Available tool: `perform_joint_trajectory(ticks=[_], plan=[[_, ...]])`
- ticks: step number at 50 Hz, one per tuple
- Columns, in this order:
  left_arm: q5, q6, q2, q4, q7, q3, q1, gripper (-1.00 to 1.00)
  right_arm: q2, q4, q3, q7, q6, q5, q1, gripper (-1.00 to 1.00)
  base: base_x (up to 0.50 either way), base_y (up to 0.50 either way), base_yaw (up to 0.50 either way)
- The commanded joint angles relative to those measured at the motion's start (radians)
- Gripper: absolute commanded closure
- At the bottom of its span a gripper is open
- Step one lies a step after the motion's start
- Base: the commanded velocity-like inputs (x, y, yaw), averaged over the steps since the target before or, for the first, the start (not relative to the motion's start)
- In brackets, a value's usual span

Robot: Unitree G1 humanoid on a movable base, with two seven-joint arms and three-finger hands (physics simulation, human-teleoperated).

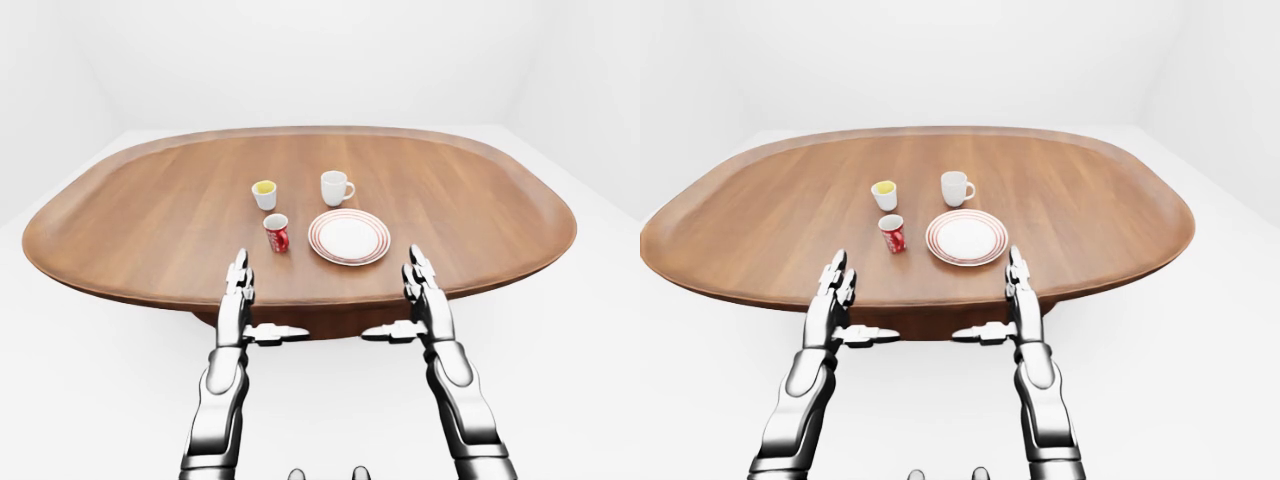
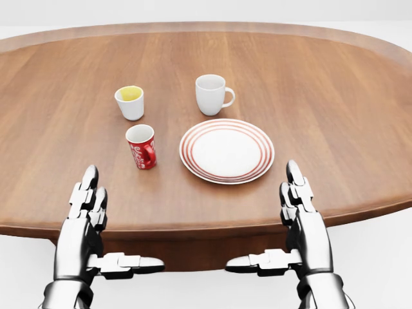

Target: Pick up the red mug and put it on the plate

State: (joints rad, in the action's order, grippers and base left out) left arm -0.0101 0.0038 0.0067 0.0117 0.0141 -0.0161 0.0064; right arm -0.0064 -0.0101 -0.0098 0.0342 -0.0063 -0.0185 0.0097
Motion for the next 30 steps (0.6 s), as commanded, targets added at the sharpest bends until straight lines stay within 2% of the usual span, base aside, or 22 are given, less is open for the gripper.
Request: perform_joint_trajectory(ticks=[1, 23, 30], plan=[[-0.013, 0.010, 0.009, 0.040, 0.018, -0.023, 0.022, -1.00, -0.008, -0.056, -0.011, 0.084, 0.006, -0.055, 0.033, -1.00, 0.00, 0.00, 0.00], [-0.007, 0.010, 0.007, 0.048, 0.014, -0.018, 0.026, -1.00, -0.011, -0.083, -0.011, 0.089, 0.035, -0.022, 0.049, -1.00, 0.00, 0.00, 0.00], [-0.007, 0.013, 0.007, 0.050, 0.013, -0.018, 0.024, -1.00, -0.011, -0.062, -0.014, 0.087, 0.032, -0.017, 0.036, -1.00, 0.00, 0.00, 0.00]])
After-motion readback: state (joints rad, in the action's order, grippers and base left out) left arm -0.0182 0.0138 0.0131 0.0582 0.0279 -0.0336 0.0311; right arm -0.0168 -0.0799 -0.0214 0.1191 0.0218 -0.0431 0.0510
